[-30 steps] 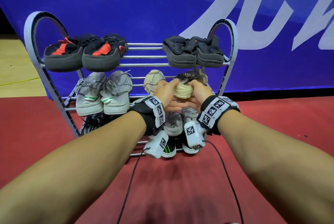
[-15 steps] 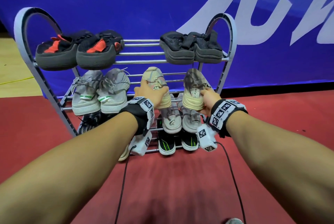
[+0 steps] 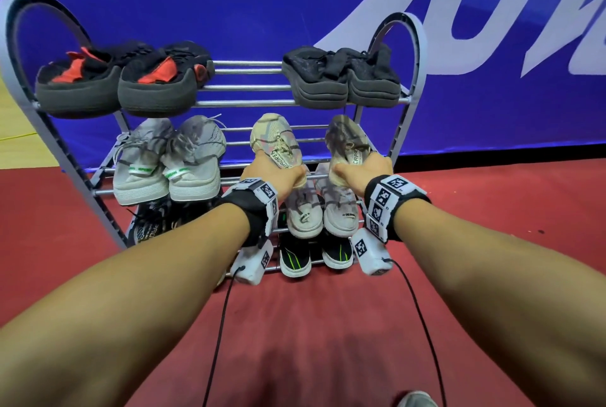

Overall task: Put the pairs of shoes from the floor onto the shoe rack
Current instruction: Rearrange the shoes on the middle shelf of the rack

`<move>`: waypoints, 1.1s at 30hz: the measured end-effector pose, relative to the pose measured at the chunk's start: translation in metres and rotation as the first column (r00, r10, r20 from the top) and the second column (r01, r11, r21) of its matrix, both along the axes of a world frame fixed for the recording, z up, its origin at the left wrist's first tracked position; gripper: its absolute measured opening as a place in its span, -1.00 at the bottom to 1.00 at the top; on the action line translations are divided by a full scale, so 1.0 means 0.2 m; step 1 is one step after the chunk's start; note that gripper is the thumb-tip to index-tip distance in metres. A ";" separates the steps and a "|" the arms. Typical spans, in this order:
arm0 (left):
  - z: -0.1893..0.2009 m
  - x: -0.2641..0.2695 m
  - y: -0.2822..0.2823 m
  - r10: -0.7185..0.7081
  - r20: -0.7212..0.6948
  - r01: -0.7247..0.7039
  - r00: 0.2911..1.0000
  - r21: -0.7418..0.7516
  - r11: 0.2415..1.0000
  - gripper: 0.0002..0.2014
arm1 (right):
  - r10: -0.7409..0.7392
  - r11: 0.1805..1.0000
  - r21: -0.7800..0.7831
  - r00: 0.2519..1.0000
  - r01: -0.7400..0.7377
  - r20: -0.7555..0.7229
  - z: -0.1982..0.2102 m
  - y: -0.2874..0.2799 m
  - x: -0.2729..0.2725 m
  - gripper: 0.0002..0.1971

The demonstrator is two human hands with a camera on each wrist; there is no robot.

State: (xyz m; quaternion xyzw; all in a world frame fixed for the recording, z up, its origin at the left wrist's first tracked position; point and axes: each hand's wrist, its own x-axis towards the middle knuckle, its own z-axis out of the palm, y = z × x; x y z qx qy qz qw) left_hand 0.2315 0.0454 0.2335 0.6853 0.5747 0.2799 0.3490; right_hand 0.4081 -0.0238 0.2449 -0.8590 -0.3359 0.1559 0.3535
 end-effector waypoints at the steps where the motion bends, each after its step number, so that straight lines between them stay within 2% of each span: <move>1: 0.00 0.01 -0.01 0.001 0.016 -0.001 1.000 0.000 1.000 -0.29 | 0.000 0.999 0.053 1.000 0.001 -0.017 0.00 0.00 0.01 -0.44; 5: 0.01 0.09 -0.03 -0.025 0.049 0.024 0.998 0.010 1.000 -0.26 | 0.030 0.990 0.135 1.000 -0.029 -0.004 0.00 0.00 0.05 -0.33; 10: 0.02 0.23 -0.07 -0.099 0.028 0.099 0.995 0.010 0.995 -0.17 | 0.052 0.984 0.165 0.995 -0.066 0.091 -0.02 -0.01 0.08 -0.31; 15: 0.02 0.27 -0.09 -0.105 0.018 0.104 0.994 0.021 0.994 -0.09 | 0.107 0.989 0.092 0.992 -0.113 0.065 -0.03 -0.03 0.11 -0.21; 20: 0.05 0.22 -0.06 -0.139 0.090 0.143 0.986 -0.033 0.989 0.16 | 0.117 0.986 0.126 0.993 -0.112 -0.031 -0.02 -0.02 0.13 -0.30; 24: 0.09 0.17 -0.07 -0.162 0.233 0.195 0.959 -0.126 0.973 -0.13 | 0.105 0.985 0.146 0.992 -0.094 -0.073 -0.01 -0.03 0.14 -0.34; 28: 0.12 0.09 -0.08 -0.176 0.231 0.209 0.957 -0.126 0.970 -0.28 | 0.070 0.987 0.152 0.991 -0.052 -0.115 0.01 -0.04 0.14 -0.23; 31: 0.14 0.01 -0.07 -0.177 0.251 0.207 0.952 -0.099 0.973 -0.63 | -0.046 0.998 0.047 0.999 0.045 0.025 0.06 -0.06 0.08 -0.21; 33: 0.16 -0.04 -0.07 -0.178 0.257 0.205 0.950 -0.080 0.976 -0.72 | -0.056 0.998 0.009 0.987 0.055 0.152 0.12 -0.05 0.01 -0.26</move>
